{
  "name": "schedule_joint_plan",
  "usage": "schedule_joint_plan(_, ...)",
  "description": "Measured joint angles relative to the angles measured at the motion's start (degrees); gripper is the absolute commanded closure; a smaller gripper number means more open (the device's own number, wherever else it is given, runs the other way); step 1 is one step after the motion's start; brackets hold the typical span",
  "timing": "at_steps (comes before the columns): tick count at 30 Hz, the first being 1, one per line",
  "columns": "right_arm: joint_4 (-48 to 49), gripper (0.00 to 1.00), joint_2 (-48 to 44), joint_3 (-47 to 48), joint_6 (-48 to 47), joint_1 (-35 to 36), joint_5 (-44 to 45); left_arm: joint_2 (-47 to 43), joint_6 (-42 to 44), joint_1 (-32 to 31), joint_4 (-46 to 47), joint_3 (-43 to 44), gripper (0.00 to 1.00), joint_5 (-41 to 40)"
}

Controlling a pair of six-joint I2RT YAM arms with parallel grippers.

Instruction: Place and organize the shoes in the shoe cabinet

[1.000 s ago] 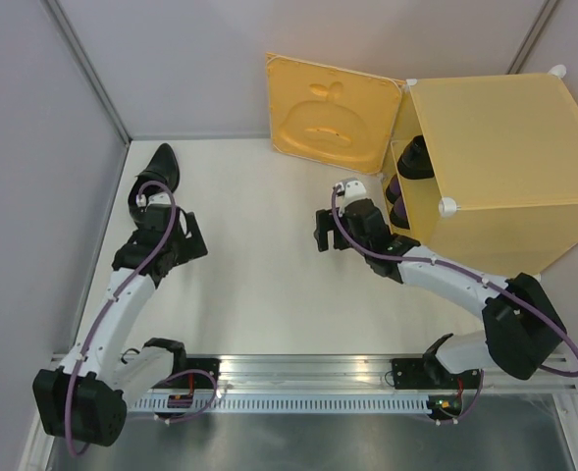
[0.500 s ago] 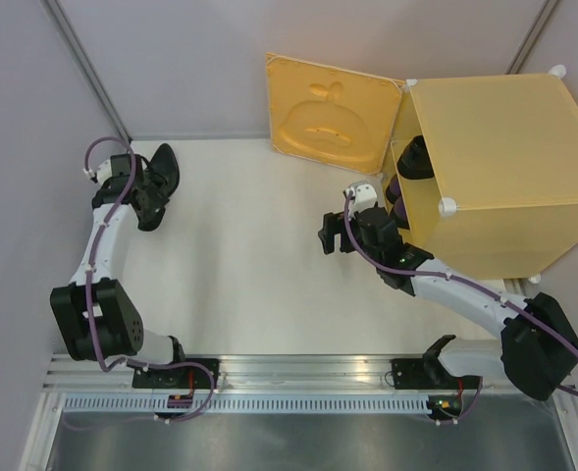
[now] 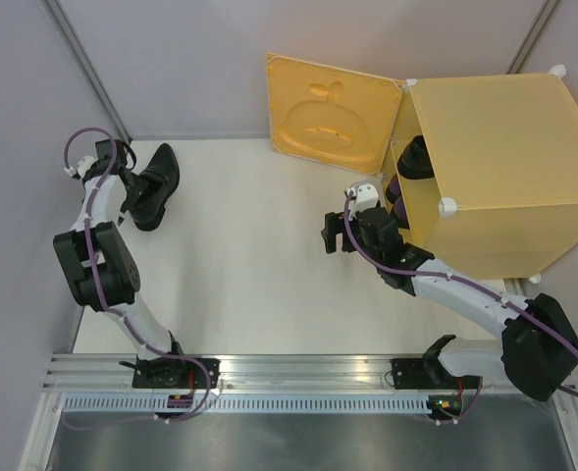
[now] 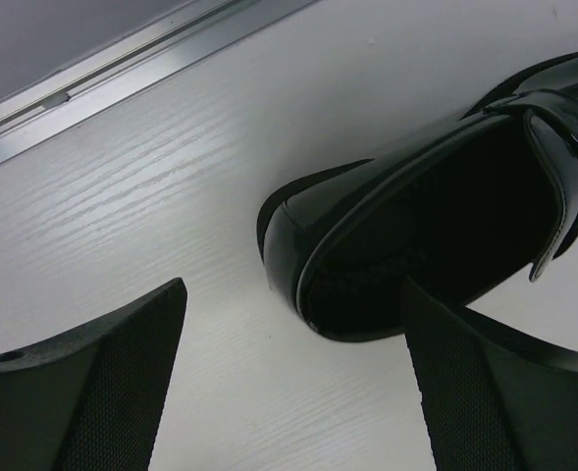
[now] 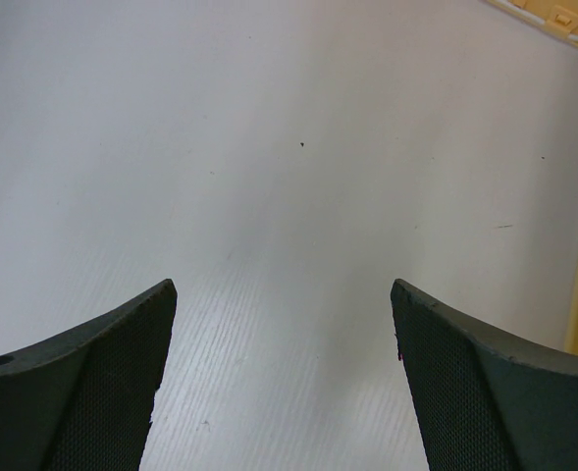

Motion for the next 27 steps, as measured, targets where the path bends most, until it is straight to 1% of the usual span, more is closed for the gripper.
schedule_joint_plan(1, 0.0, 0.07, -0.15, 0.0, -0.15, 0.0, 0.2, 2.01, -0.37, 0.13, 0.0, 1.2, 0.12, 0.13)
schedule_joint_plan(2, -0.02, 0.07, -0.22, 0.0, -0.17, 0.0, 0.24, 3.34, -0.59, 0.2, 0.15, 2.03, 0.12, 0.28)
schedule_joint_plan(3, 0.0, 0.07, -0.26, 0.0, -0.28, 0.0, 0.46, 5.14, -0.81, 0.42, 0.28, 3.04, 0.16, 0.52)
schedule_joint_plan(5, -0.09, 0.07, -0.26, 0.0, -0.59, 0.0, 0.83, 8.04, -1.27, 0.76, 0.39, 4.48, 0.2, 1.55)
schedule_joint_plan(7, -0.22, 0.07, -0.26, 0.0, -0.66, 0.0, 1.07, 10.36, -1.51, 1.16, 0.44, 5.66, 0.3, 2.71)
schedule_joint_plan(8, -0.22, 0.07, -0.24, 0.0, -0.68, 0.0, 1.16, 11.37, -1.57, 1.38, 0.37, 6.12, 0.36, 3.34)
schedule_joint_plan(9, -0.24, 0.07, -0.22, 0.0, -0.68, 0.0, 1.25, 12.15, -1.64, 1.49, 0.42, 6.43, 0.46, 3.87)
schedule_joint_plan(11, -0.2, 0.07, -0.09, 0.0, -0.68, 0.0, 1.38, 13.07, -1.38, 1.73, -0.04, 6.69, 0.58, 4.55)
schedule_joint_plan(12, -0.11, 0.07, 0.11, 0.0, -0.66, 0.0, 1.46, 13.2, -1.14, 1.77, -0.42, 6.73, 0.71, 4.61)
schedule_joint_plan(13, 0.0, 0.07, 0.39, 0.0, -0.59, 0.0, 1.44, 13.22, -0.94, 1.84, -0.74, 6.78, 0.77, 4.68)
schedule_joint_plan(14, 0.02, 0.07, 0.72, 0.0, -0.44, 0.0, 1.4, 13.22, -0.28, 1.88, -1.42, 6.88, 0.87, 4.5)
schedule_joint_plan(16, 0.02, 0.07, 1.11, 0.0, 0.0, 0.0, 0.72, 13.18, 1.16, 2.05, -3.54, 6.99, 0.95, 3.17)
schedule_joint_plan(17, 0.07, 0.07, 1.16, 0.0, 0.31, 0.0, 0.28, 13.11, 1.92, 2.34, -4.33, 6.99, 0.97, 2.82)
schedule_joint_plan(22, 0.11, 0.07, 0.42, 0.0, 0.98, 0.0, -1.36, 11.96, 3.26, 2.73, -4.2, 5.97, 0.98, 4.68)
schedule_joint_plan(27, -1.01, 0.07, -2.69, 0.02, 0.94, 0.0, -1.33, 6.84, 5.27, 1.01, -5.01, 0.76, 0.98, 9.33)
